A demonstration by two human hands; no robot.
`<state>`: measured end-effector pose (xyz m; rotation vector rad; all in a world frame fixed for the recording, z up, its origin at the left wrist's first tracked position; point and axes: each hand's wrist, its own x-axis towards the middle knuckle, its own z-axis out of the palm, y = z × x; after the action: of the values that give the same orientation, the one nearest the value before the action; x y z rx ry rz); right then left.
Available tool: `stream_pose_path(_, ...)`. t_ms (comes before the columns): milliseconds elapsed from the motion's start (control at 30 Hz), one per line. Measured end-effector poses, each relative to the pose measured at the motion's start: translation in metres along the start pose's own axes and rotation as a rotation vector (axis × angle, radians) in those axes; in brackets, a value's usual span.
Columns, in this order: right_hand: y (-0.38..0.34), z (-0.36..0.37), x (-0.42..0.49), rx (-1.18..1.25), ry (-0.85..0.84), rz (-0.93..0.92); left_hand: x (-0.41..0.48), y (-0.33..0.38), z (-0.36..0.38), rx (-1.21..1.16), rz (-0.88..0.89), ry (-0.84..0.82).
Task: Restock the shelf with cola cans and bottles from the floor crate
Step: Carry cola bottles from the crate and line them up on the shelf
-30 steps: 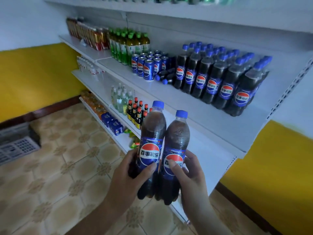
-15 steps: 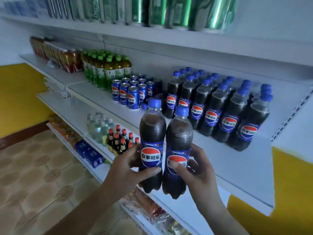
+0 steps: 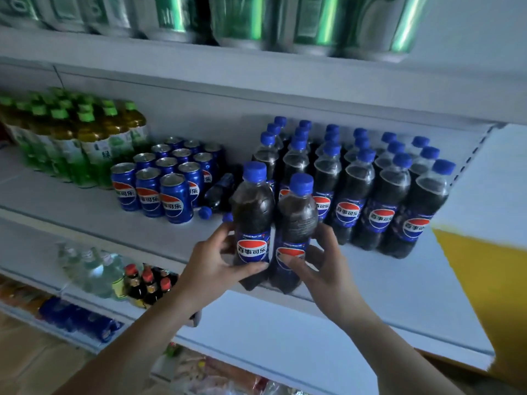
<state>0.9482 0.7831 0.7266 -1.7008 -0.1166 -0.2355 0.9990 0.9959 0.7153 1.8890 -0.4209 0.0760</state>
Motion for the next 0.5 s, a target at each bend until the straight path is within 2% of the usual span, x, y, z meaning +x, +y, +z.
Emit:
stream_pose_path(300, 0.024, 0.007, 0.02, -0.077, 0.103, -0.054, 0.04, -0.03, 0.001, 0.037, 0.064, -0.063)
stream_pose_path(500, 0.043, 0.002, 0.011, -0.425, 0.106, -0.058, 0.04, -0.039, 0.002, 0.062, 0.069, -0.106)
